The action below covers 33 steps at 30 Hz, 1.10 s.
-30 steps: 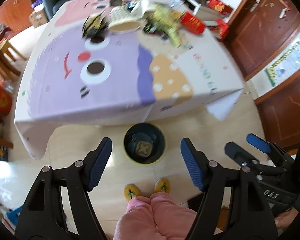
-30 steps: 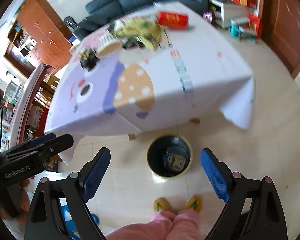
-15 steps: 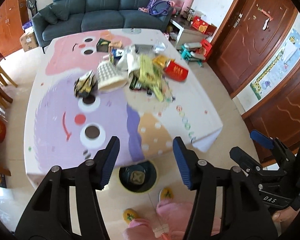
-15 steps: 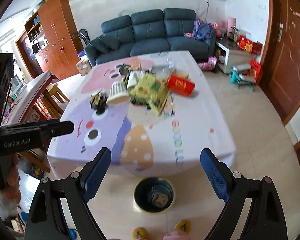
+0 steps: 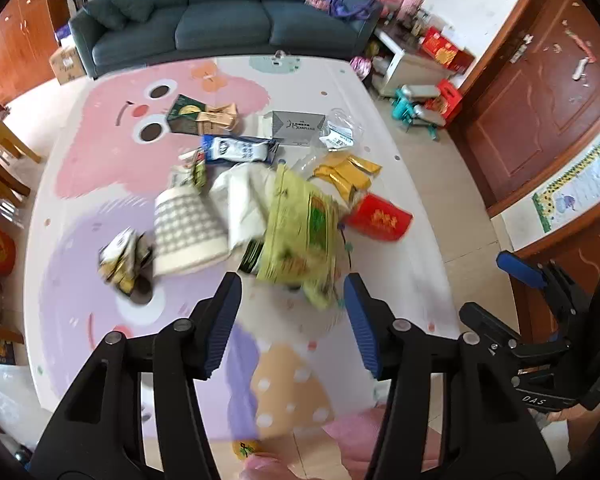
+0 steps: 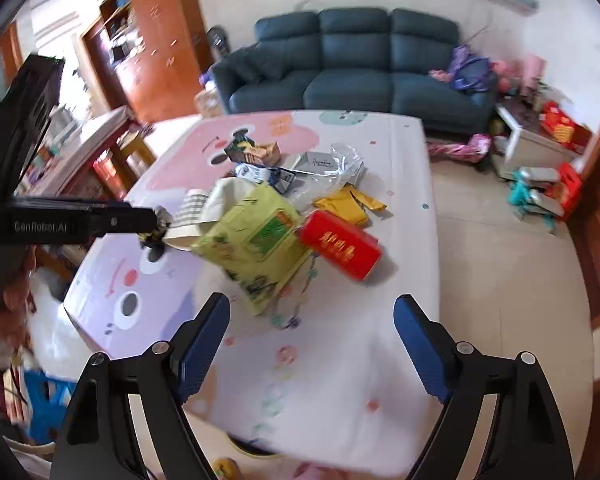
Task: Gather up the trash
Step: 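Grasp the green snack bag with the left tool while the right tool grasps the red box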
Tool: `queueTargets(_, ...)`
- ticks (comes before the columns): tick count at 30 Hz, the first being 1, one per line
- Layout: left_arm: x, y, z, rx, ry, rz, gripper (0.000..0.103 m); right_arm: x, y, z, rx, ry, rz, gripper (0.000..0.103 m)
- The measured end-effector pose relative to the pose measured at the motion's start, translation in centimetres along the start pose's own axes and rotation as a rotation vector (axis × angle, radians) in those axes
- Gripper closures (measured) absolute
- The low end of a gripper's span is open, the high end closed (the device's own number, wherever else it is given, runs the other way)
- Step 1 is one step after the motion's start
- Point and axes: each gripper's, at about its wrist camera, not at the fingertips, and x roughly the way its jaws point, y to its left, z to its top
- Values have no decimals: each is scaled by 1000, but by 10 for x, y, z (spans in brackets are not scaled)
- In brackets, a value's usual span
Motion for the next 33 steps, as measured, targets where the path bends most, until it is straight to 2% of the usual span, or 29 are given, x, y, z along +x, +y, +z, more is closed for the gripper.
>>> queueTargets(6,65,-7,45,-32,89,37,58,77,-53,49,-137,76,65,17)
queueTargets(10,102,7,60,-91,167,59,58,118,-57,64,-226,115,108,17)
queueTargets(15,128,15,70,-117,231,32,58,161,-52,70,-342,171,142,17)
queueTargets(22,152,11,78,-85,295,55,58,191,-52,57,-394,202,149,17)
queueTargets(23,154,11,80,-86,299,52,58,195,-48,54,-394,202,149,19)
queueTargets(25,158,11,82,-88,310,49,58,202,-50,52,-395,217,162,33)
queueTargets(33,177,3,90,-31,366,35,58,203,-54,46,-374,225,197,42)
